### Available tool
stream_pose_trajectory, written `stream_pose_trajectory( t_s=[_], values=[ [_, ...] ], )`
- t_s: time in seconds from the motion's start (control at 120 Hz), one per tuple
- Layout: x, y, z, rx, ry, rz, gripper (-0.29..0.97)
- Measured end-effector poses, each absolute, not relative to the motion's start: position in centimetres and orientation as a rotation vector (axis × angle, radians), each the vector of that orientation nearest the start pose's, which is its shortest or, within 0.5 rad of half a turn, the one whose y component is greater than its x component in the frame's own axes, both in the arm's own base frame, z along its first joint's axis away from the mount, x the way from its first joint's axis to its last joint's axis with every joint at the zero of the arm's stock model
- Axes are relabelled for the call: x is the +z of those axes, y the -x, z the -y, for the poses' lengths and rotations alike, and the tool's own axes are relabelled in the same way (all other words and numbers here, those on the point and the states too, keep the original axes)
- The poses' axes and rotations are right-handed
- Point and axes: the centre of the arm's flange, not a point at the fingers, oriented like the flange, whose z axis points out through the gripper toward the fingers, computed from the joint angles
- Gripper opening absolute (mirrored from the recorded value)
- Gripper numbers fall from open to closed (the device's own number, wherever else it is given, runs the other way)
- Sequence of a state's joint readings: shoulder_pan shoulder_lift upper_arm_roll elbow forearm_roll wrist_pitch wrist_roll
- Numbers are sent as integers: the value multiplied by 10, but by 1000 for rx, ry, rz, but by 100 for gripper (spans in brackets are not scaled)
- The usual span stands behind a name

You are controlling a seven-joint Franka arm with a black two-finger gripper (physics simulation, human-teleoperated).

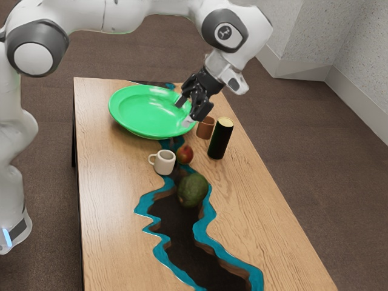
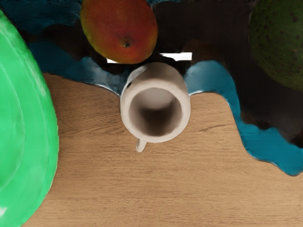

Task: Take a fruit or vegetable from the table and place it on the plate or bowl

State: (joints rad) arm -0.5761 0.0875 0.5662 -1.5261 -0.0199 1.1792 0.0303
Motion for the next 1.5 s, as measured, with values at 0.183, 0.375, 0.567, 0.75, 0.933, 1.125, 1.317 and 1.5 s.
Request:
stream_pose_trajectory(
  t_s=[0.183,0.375,0.567,0.75,0.933,1.125,1.317,1.5],
  values=[
    [566,-573,28,213,3058,-108,68],
    [583,-592,51,-93,3137,-66,68],
    [591,-582,99,-145,3224,225,68],
    [559,-575,81,-26,3203,653,68],
    [535,-579,51,13,3124,1011,68],
    [529,-577,78,27,3092,1138,68],
    [504,-568,100,103,3053,1226,68],
    [484,-571,86,124,2991,1334,68]
  ],
)
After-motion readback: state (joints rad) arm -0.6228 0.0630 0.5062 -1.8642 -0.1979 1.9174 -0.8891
